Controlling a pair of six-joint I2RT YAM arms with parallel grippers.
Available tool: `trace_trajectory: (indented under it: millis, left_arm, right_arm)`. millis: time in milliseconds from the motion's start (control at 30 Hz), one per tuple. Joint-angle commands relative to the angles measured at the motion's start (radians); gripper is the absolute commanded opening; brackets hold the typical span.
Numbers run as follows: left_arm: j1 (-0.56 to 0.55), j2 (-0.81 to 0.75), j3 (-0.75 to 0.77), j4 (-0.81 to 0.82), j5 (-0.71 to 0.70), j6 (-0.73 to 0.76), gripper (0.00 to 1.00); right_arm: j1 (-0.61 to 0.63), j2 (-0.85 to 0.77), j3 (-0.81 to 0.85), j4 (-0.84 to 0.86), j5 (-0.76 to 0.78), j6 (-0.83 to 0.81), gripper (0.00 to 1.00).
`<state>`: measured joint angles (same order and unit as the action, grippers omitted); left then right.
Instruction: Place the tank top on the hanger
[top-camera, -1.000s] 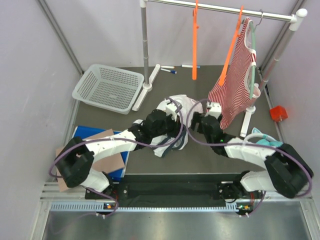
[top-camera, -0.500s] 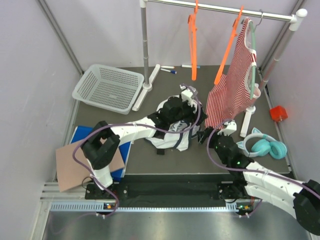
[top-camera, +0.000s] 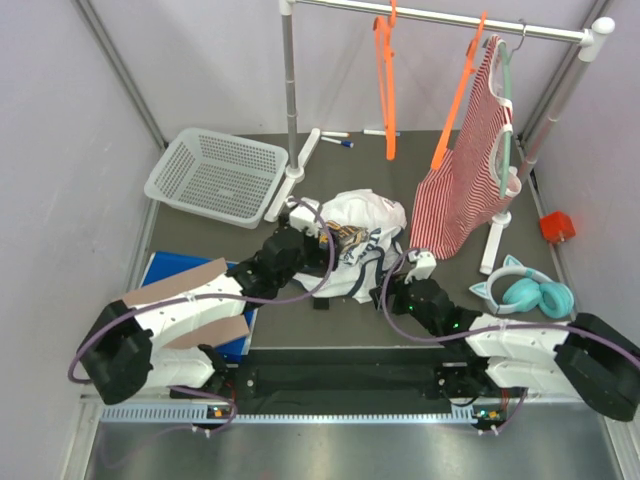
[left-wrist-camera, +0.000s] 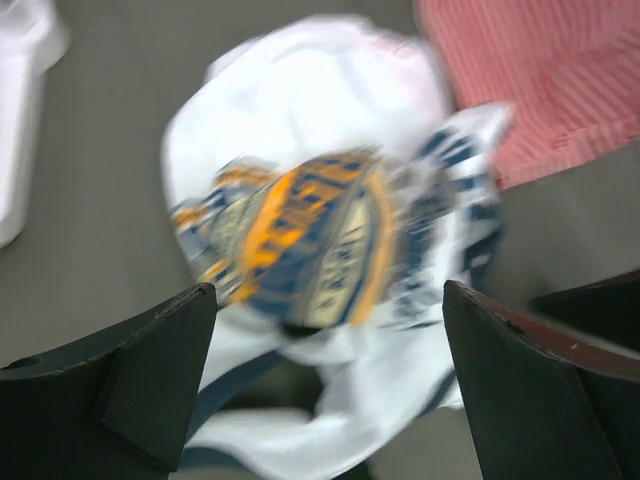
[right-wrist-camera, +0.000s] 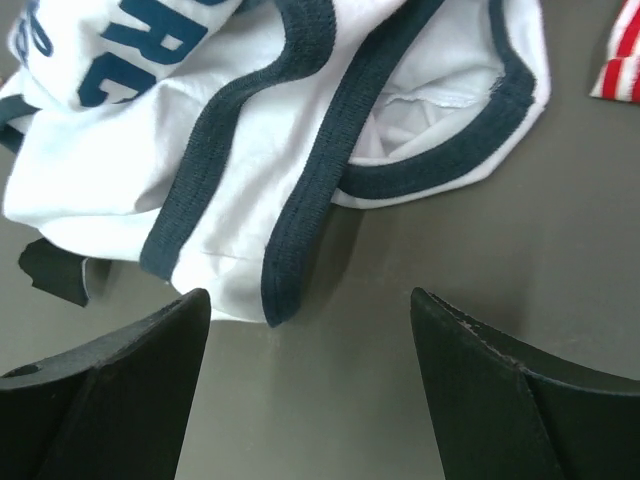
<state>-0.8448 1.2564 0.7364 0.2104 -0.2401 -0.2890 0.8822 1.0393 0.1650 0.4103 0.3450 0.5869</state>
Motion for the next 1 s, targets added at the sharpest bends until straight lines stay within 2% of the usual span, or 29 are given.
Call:
trace_trajectory:
  millis: [0, 133, 267, 533, 600, 700, 733, 767, 833, 867, 900, 967]
  left_arm:
    - [0.084, -0.04, -0.115, -0.166, -0.107, -0.024, 0.99]
    - [0.136, -0.06, -0.175, -0.177, -0.094, -0.044, 0.93]
    - [0.214, -0.057, -0.227, -0.103, 0.007, -0.061, 0.89]
    - [0.233, 0.063, -0.21, -0.027, 0.067, -0.087, 0.82]
    - [0.234, 0.083, -0.219, 0.003, 0.084, -0.09, 0.77]
    - [0.236, 0.121, -0.215, 0.03, 0.09, -0.095, 0.58]
    - [0.236, 0.133, -0.212, 0.033, 0.09, -0.095, 0.38]
    - [0.237, 0.136, -0.203, 0.032, 0.087, -0.095, 0.26]
    - [0.236, 0.115, -0.171, 0.018, 0.043, -0.091, 0.02]
    - [0.239, 0.1, -0.152, -0.012, 0.015, -0.081, 0.0]
    - [0.239, 0.077, -0.128, -0.032, -0.016, -0.076, 0.0]
    - [0.237, -0.009, -0.045, -0.072, -0.114, -0.064, 0.0]
  right_arm:
    - [0.017, 0.099, 0.083, 0.127, -0.017, 0.021, 0.8]
    - [0.02, 0.14, 0.093, 0.173, -0.032, 0.018, 0.8]
    - [0.02, 0.177, 0.116, 0.179, -0.031, 0.007, 0.79]
    - [0.02, 0.22, 0.139, 0.186, -0.032, 0.005, 0.77]
    - [0.02, 0.231, 0.146, 0.188, -0.041, 0.004, 0.73]
    - [0.02, 0.248, 0.159, 0.179, -0.054, 0.005, 0.6]
    - [0.02, 0.249, 0.163, 0.165, -0.058, 0.005, 0.54]
    - [0.02, 0.243, 0.175, 0.157, -0.066, 0.004, 0.4]
    - [0.018, 0.217, 0.194, 0.119, -0.075, -0.001, 0.22]
    - [0.018, 0.202, 0.227, 0.095, -0.072, -0.028, 0.1]
    - [0.014, 0.183, 0.254, 0.056, -0.058, -0.051, 0.04]
    - [-0.005, 0.114, 0.348, -0.068, 0.0, -0.137, 0.0]
